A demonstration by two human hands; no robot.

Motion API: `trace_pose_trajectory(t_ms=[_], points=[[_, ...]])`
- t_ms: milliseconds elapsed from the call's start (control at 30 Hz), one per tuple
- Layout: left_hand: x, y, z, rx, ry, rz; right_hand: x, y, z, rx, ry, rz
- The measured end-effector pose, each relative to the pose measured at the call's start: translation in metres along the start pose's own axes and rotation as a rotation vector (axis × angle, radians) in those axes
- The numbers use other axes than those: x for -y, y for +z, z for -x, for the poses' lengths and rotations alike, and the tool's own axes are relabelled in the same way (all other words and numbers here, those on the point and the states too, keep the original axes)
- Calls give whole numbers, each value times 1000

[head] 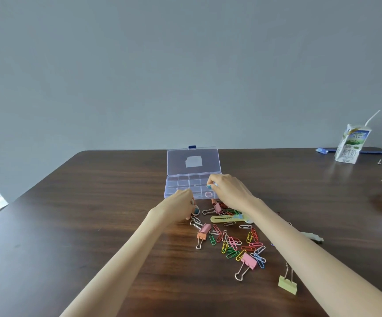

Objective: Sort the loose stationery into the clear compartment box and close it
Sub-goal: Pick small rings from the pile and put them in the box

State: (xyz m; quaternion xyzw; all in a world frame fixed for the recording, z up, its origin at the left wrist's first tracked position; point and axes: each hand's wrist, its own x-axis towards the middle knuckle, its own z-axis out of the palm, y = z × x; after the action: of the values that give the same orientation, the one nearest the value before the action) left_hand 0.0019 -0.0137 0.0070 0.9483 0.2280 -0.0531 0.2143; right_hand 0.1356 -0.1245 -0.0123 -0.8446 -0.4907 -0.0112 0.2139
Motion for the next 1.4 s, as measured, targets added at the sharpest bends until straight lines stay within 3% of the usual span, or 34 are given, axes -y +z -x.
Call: trace_pose_trajectory(t_ms=[433,767,900,1400], points=[[-3,-3,5,79,63,55,-10,-14,9,49,183,-367],[-7,-14,-7,-162,123,226,-8,-25,11,120,229,-532],[-13,-13,-24,-142,97,258,-12,-28,10,154,268,-580],[-22,-14,-56,-123,100,-99,-28,-37,-4,263,410,-849]])
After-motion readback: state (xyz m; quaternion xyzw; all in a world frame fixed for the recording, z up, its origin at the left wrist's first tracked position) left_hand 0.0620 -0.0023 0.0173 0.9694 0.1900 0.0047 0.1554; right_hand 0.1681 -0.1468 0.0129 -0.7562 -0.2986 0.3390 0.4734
